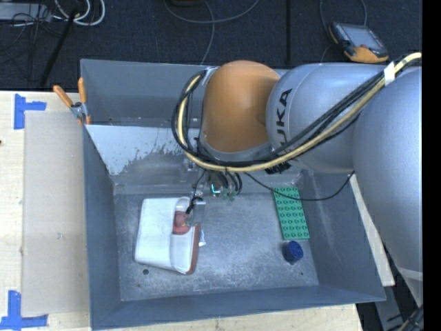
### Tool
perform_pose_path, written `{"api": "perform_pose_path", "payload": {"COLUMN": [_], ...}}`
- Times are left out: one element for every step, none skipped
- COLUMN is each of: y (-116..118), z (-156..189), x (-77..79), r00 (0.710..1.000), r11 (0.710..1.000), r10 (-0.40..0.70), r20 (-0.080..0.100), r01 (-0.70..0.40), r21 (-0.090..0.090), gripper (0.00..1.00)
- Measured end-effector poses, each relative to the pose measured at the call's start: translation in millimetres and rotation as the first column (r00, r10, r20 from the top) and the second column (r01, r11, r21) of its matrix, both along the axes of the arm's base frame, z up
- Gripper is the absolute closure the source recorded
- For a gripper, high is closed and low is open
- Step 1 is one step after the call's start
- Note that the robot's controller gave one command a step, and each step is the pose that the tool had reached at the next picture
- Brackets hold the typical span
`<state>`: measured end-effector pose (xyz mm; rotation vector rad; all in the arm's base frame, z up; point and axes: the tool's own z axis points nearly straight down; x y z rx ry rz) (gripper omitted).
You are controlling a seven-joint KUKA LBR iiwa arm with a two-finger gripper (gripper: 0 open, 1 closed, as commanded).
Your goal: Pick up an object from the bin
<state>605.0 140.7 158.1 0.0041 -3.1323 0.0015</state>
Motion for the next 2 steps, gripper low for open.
{"api": "perform_pose_path", "payload": {"y": [3.8, 3.7], "z": [-89.2, -85.0], "x": [-22.5, -18.5], "r00": [0.916, 0.918], "r11": [0.916, 0.918], "r10": [0.402, 0.397], "r20": [0.006, 0.018], "r01": [-0.402, -0.397], "r21": [0.002, 0.001], "gripper": [0.0, 1.0]}}
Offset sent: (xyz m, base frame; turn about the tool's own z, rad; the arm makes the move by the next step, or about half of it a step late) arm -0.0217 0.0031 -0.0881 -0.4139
